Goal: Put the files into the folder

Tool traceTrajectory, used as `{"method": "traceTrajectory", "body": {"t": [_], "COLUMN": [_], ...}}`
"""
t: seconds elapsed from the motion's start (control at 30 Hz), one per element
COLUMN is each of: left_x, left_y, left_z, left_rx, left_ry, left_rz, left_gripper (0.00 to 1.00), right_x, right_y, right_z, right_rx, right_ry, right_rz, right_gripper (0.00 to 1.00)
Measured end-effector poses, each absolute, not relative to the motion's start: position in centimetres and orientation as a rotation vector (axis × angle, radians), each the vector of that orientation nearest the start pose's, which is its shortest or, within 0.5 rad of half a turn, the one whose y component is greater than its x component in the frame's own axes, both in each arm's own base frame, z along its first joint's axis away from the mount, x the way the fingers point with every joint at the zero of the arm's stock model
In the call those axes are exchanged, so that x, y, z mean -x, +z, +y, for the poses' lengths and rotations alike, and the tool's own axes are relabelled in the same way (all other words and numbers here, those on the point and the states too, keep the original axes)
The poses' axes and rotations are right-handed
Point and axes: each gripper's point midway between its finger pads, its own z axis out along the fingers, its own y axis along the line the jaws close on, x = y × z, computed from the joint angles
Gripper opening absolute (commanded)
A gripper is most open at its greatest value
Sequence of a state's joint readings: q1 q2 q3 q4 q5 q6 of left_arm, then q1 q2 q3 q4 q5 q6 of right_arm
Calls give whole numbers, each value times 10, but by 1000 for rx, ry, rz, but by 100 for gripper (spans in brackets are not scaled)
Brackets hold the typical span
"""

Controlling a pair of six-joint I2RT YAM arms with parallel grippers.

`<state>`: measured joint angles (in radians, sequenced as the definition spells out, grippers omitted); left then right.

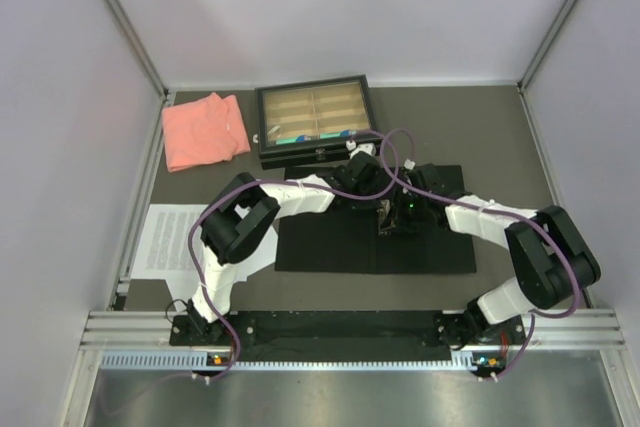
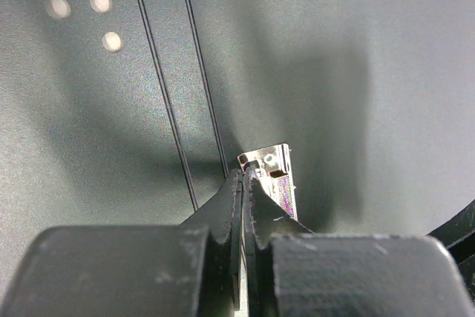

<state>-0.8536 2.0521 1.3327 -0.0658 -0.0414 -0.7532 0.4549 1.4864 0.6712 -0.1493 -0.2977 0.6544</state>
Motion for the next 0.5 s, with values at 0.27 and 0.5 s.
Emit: {"method": "traceTrajectory", "body": {"t": [0.27,0.5], "left_x": [-327,-327], "left_y": [32,32], "left_z": [-407,-407], "left_rx": [-103,-103], "left_ry": [-702,-702], "left_rz": [2477,2477], "left_gripper": [0,0], "right_x": [-250,-245], "right_y": [28,26], "right_z": [208,210], "right_rx": [-136,-119], "right_ry": [795,828], "right_rz": [2668,2666], "right_gripper": [13,3]}}
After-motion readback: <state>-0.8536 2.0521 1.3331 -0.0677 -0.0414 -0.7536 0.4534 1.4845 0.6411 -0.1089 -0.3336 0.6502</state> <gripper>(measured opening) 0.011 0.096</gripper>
